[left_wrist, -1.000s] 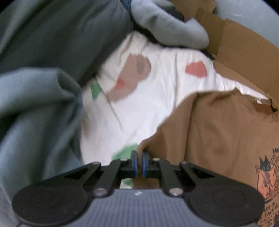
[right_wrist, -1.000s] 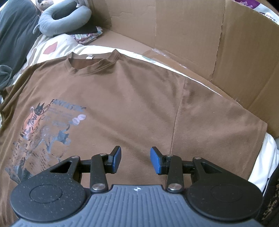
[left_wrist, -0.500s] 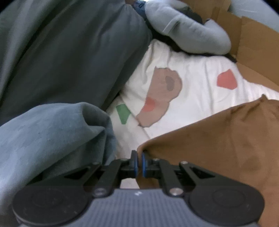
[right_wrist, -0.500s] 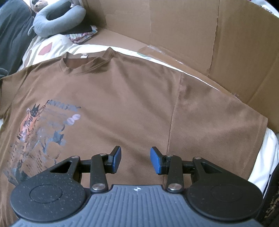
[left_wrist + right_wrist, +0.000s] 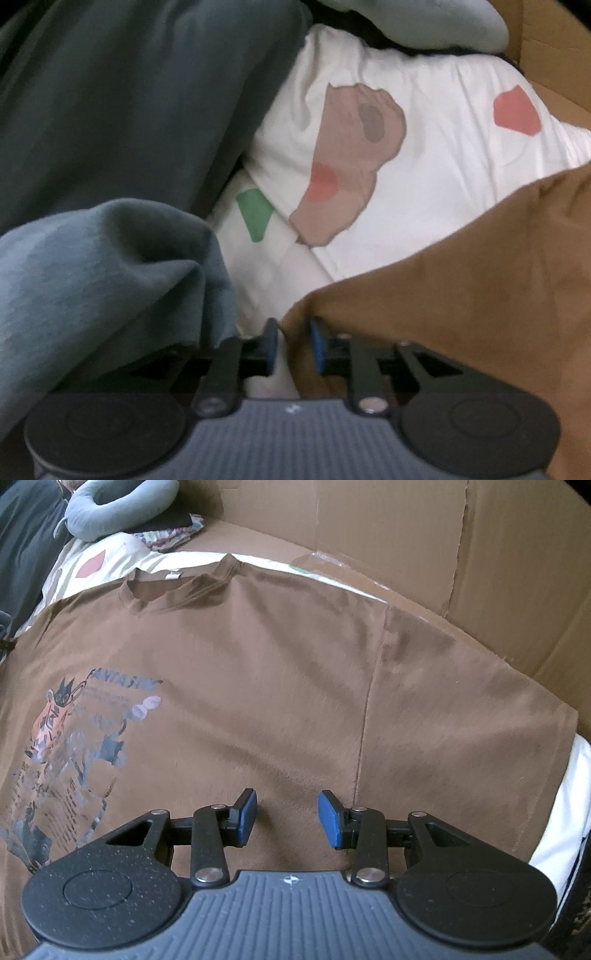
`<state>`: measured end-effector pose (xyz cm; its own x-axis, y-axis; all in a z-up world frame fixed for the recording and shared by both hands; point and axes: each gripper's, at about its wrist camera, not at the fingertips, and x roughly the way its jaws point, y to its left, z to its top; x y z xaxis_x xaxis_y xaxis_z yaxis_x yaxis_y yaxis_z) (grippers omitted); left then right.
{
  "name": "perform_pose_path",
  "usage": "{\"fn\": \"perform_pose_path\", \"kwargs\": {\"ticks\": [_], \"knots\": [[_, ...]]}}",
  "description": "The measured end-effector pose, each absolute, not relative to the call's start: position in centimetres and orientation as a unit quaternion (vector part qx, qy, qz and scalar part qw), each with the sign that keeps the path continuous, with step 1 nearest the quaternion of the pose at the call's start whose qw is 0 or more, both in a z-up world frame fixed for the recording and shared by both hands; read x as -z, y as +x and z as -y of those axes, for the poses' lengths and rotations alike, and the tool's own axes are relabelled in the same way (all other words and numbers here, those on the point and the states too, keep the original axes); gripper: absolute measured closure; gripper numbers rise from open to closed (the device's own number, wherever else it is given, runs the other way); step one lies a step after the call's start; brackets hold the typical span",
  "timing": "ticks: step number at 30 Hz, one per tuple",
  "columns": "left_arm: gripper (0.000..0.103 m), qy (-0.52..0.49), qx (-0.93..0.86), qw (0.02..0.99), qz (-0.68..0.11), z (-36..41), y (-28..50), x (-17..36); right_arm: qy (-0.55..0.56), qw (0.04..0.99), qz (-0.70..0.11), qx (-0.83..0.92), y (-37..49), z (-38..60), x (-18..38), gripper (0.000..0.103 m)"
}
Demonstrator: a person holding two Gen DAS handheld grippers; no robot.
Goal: Fold clothes
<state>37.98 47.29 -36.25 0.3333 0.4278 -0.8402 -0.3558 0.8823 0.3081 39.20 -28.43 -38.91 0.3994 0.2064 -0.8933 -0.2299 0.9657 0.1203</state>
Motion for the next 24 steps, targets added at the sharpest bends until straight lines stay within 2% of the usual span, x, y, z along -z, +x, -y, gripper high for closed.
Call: {"fn": "perform_pose_path", "kwargs": {"ticks": [7, 17, 24], "knots": [[0.068, 0.019, -0.223, 0.830, -0.511, -46.0, 36.3, 33.6, -0.001, 0.841, -0.525, -0.133, 38.8, 28.7, 38.9, 0.057], [0.068, -0.016, -0.188, 0.850, -0.493, -41.9, 32.6, 30.7, 0.012, 0.851, -0.508, -0.133, 38.8, 29.5, 37.5, 0.056], [0.068, -0.019, -0.143, 0.854, -0.501, -38.8, 30.8, 32.4, 0.017, 0.853, -0.504, -0.131, 38.7, 30.0, 37.6, 0.056]]}}
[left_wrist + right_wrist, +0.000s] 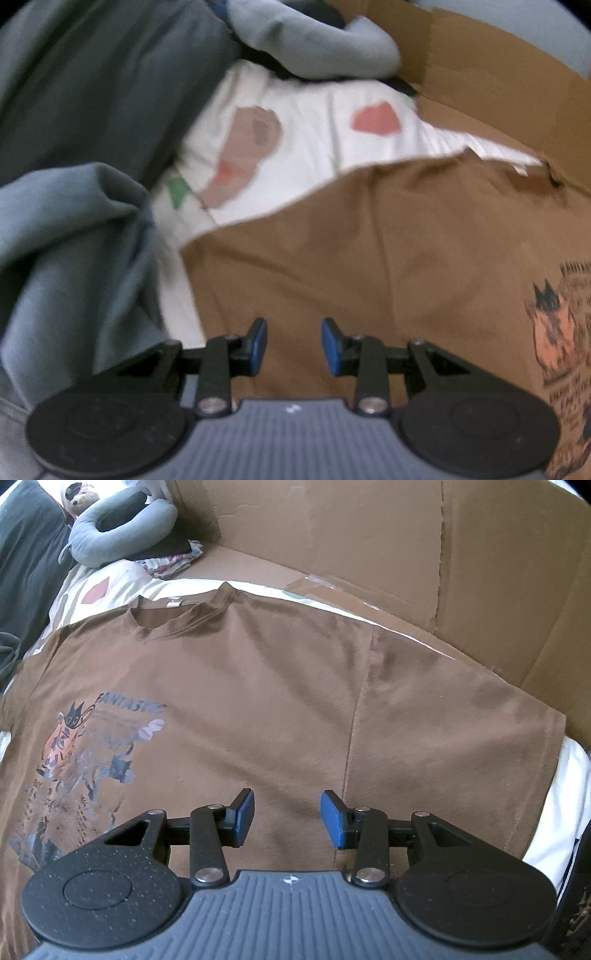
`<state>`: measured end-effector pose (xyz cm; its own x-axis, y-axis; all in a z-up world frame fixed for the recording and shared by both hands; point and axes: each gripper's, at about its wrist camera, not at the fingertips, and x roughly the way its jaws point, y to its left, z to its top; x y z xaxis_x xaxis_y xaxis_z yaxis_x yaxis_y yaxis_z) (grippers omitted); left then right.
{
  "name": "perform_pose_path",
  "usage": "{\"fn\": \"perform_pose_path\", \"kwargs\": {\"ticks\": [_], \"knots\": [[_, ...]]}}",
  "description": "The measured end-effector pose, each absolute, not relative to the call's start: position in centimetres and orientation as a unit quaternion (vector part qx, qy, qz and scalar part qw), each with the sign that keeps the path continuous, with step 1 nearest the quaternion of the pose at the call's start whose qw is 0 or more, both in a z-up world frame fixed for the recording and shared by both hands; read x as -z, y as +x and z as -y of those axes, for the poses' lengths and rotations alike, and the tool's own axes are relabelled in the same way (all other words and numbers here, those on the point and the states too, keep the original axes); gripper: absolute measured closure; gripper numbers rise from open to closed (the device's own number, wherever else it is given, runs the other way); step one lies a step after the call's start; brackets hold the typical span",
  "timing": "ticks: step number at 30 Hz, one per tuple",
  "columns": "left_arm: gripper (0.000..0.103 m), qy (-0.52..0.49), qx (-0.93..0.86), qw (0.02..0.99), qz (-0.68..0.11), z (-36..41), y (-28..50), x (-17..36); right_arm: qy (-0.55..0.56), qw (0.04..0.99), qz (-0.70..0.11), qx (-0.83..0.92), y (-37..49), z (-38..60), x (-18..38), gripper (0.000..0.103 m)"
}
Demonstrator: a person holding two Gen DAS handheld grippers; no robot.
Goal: Fold clothes
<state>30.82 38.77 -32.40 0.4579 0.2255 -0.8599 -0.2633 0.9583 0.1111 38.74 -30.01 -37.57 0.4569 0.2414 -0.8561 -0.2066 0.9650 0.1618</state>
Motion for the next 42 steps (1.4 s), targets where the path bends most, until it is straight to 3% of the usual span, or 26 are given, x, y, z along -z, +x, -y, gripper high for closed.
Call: {"fn": "perform_pose_path", "kwargs": {"ticks": [6, 13, 17, 25, 38, 42], "knots": [[0.069, -0.030, -0.148, 0.844, -0.514, -37.6, 30.2, 35.5, 0.031, 0.854, -0.504, -0.124, 38.7, 30.1, 38.2, 0.056], [0.076, -0.016, -0.176, 0.824, -0.539, -37.6, 27.8, 37.6, 0.025, 0.855, -0.503, -0.124, 38.5, 30.2, 38.3, 0.056], [0.082, -0.014, -0.189, 0.817, -0.545, -38.0, 27.0, 37.4, 0.035, 0.860, -0.496, -0.112, 38.6, 30.8, 38.3, 0.056], [0.081, -0.017, -0.183, 0.823, -0.538, -38.1, 26.8, 33.6, 0.038, 0.873, -0.477, -0.100, 39.2, 31.5, 37.3, 0.056], [0.081, -0.016, -0.132, 0.876, -0.464, -35.8, 36.0, 31.3, 0.044, 0.891, -0.448, -0.061, 42.7, 32.2, 35.8, 0.056], [0.081, -0.020, -0.124, 0.882, -0.454, -35.2, 39.1, 31.5, 0.048, 0.889, -0.450, -0.071, 44.0, 31.8, 35.3, 0.069]]}}
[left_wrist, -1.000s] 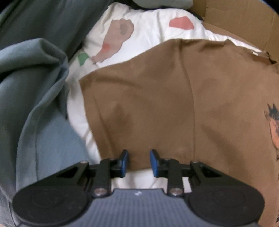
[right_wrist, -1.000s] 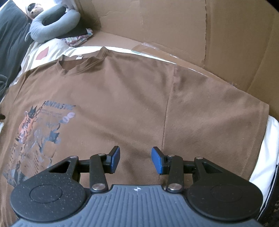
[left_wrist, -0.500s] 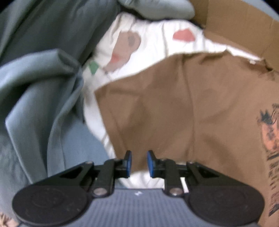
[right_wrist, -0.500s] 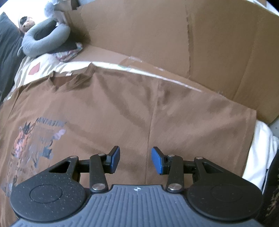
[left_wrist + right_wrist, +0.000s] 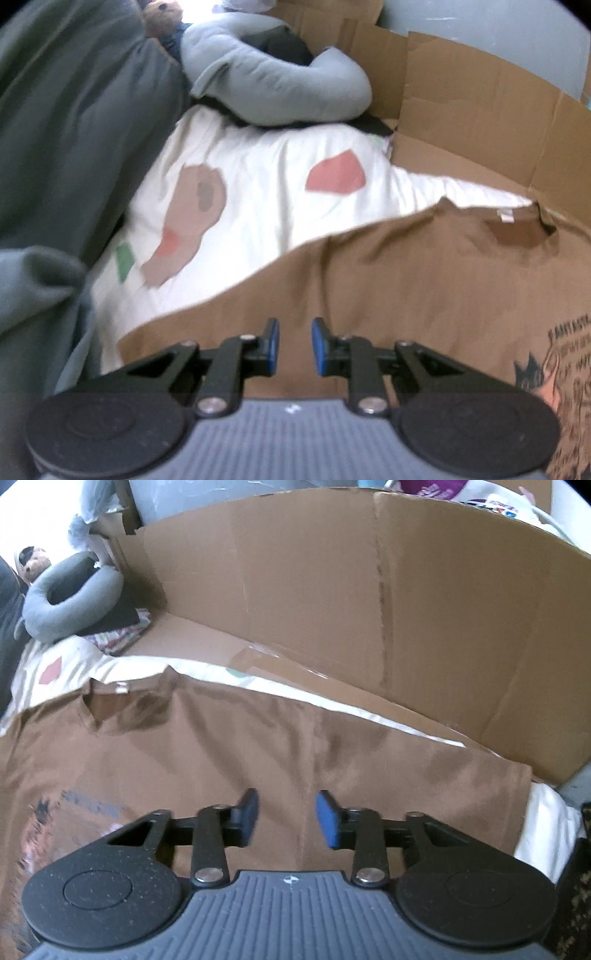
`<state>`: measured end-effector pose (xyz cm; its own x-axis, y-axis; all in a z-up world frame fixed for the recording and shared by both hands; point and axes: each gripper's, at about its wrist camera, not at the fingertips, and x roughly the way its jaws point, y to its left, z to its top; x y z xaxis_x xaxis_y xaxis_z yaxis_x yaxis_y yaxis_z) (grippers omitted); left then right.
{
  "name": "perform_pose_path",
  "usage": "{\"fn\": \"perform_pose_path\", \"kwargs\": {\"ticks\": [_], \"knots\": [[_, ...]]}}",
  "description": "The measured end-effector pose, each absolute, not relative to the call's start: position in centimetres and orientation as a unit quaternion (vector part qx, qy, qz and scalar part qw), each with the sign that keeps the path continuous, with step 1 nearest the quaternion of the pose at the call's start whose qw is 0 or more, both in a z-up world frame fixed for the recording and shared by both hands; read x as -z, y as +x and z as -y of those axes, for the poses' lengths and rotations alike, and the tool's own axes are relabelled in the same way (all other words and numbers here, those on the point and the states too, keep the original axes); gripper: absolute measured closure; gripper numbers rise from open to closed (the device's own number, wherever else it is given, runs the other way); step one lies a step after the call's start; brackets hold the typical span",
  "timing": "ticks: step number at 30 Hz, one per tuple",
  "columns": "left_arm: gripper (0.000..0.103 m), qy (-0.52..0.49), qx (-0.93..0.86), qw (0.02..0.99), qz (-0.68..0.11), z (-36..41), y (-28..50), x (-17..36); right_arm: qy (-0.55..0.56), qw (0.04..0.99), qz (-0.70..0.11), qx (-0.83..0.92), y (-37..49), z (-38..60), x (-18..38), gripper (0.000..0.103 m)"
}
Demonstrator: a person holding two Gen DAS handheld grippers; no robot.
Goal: Fold clothes
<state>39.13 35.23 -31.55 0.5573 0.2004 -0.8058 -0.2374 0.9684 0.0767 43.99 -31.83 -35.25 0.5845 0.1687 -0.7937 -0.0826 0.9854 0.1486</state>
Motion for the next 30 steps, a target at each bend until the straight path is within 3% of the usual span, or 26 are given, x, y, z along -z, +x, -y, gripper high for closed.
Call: {"fn": "perform_pose_path", "kwargs": {"ticks": [13, 30], "knots": [[0.084, 0.005, -0.099, 0.880, -0.465, -33.4, 46.4, 34.1, 0.032, 0.882, -0.468, -0.052, 46.7, 30.1, 36.4, 0.069], [0.083, -0.010, -0.148, 0.862, -0.484, -36.6, 49.2, 36.5, 0.062, 0.883, -0.465, -0.011, 51.7, 30.1, 39.5, 0.070]]}}
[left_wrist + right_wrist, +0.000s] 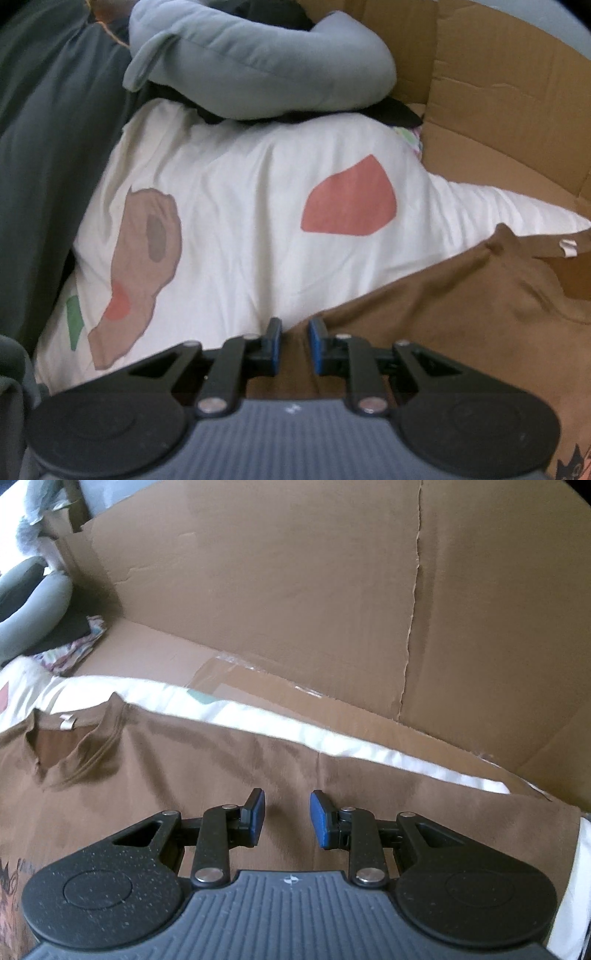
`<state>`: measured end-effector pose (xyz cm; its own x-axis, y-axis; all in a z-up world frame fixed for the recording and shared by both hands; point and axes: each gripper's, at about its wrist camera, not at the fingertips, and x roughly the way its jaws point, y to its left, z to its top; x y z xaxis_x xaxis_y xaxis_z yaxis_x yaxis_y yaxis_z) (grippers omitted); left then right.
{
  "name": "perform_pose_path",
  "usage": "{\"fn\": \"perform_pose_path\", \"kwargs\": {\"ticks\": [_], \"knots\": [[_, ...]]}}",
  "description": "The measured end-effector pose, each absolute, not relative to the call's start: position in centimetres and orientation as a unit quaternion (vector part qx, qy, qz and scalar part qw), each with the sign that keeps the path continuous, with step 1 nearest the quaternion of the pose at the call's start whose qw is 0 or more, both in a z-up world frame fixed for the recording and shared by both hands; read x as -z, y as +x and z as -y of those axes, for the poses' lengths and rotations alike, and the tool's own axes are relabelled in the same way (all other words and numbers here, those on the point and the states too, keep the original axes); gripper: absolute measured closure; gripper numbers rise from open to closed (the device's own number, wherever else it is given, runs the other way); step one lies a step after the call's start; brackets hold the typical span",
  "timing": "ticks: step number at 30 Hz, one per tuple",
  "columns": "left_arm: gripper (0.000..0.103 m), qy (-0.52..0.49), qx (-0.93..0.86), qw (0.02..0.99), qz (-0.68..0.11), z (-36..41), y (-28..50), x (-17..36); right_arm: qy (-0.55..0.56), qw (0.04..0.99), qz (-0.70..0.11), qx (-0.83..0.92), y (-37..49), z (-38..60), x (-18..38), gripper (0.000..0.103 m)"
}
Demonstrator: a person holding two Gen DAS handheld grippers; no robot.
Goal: Fold clothes
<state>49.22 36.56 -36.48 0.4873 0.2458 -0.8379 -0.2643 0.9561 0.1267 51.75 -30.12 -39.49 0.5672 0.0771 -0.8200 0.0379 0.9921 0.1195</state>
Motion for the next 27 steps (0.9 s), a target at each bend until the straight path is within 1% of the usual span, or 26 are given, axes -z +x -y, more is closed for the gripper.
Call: {"fn": "perform_pose_path", "kwargs": {"ticks": [3, 5, 9, 10, 11, 12, 14, 21, 25, 26, 27], "knots": [[0.080, -0.012, -0.152, 0.862, -0.484, -36.7, 49.2, 36.8, 0.061, 0.882, -0.468, -0.003, 52.4, 30.2, 39.8, 0.070], [0.075, -0.014, -0.156, 0.861, -0.484, -36.8, 49.2, 36.8, 0.067, 0.880, -0.469, 0.002, 52.7, 30.3, 40.1, 0.070], [0.073, -0.024, -0.159, 0.858, -0.487, -37.2, 49.4, 36.8, 0.085, 0.876, -0.474, 0.016, 53.3, 30.7, 40.5, 0.073], [0.073, -0.021, -0.159, 0.858, -0.488, -37.2, 49.4, 36.9, 0.089, 0.875, -0.475, 0.020, 53.5, 30.8, 40.6, 0.075], [0.073, -0.019, -0.159, 0.858, -0.489, -37.1, 49.5, 36.9, 0.096, 0.873, -0.477, 0.027, 53.7, 31.0, 40.7, 0.081], [0.073, -0.019, -0.160, 0.857, -0.489, -37.1, 49.5, 36.9, 0.104, 0.871, -0.478, 0.039, 53.9, 31.3, 40.7, 0.089], [0.072, -0.019, -0.161, 0.857, -0.490, -37.1, 49.6, 37.0, 0.119, 0.866, -0.481, 0.064, 54.3, 31.9, 40.8, 0.096], [0.073, -0.016, -0.165, 0.851, -0.498, -36.9, 49.8, 36.7, 0.173, 0.850, -0.490, 0.086, 55.6, 33.0, 41.4, 0.097], [0.081, -0.025, -0.160, 0.857, -0.490, -36.8, 49.3, 35.4, 0.216, 0.844, -0.482, 0.093, 55.5, 34.0, 40.9, 0.096], [0.082, -0.024, -0.158, 0.860, -0.484, -36.6, 49.2, 35.0, 0.221, 0.847, -0.475, 0.092, 55.3, 34.0, 40.5, 0.095], [0.082, -0.023, -0.151, 0.865, -0.478, -36.4, 49.0, 34.6, 0.226, 0.849, -0.469, 0.091, 55.0, 34.1, 40.2, 0.096]]}}
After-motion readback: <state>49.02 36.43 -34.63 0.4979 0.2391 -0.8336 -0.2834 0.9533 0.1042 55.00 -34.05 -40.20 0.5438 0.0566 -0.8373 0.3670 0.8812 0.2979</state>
